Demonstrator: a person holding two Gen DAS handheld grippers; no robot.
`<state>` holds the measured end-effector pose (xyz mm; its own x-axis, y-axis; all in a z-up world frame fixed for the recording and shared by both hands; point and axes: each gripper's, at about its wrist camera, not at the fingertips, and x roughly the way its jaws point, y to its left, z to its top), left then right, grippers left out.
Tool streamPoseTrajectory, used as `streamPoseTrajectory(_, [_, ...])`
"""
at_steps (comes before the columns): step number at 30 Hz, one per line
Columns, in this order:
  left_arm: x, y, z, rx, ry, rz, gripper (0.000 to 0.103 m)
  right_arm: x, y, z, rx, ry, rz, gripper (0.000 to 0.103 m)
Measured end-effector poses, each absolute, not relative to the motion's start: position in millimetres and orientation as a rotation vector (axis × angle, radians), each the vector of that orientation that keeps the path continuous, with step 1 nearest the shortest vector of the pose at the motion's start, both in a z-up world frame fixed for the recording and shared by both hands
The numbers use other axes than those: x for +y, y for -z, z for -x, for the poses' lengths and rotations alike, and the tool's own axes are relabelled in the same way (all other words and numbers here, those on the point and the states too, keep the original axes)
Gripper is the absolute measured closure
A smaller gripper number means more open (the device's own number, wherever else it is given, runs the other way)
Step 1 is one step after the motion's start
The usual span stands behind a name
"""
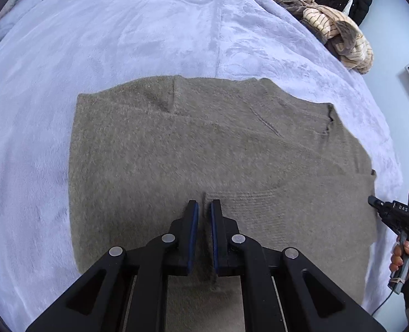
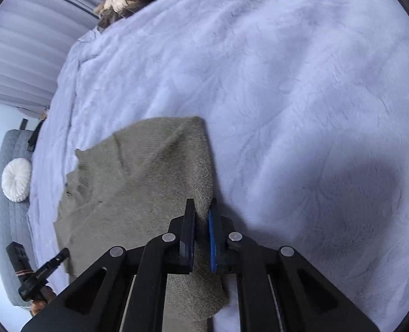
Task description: Fold small clothes
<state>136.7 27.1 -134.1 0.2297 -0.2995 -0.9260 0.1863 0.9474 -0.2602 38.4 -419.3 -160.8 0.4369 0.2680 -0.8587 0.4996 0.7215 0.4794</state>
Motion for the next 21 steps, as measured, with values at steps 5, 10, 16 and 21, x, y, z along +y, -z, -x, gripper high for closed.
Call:
streamPoseTrajectory(5, [41,126,-140,1.298,0.268,0.079,0.094,-419,157,-28,1.122,0.239,-0.833,0.092])
streamPoseTrajectory(10, [50,105,-123,1.283,0.355,0.059,0.094,-401,124,-6,1.105,0.246,-0.708,0.086])
streamPoseTrajectory(16, [20,100,-120,1.274,0.462,0.068,0.094,-365,111,10,1.116,0.167,-0.654,0.086])
streamPoseTrajectory(21, [-1,125,-116,1.332,0.376,-0.035,0.094,-334,118,0,1.172,0.118,-0.571,0.086])
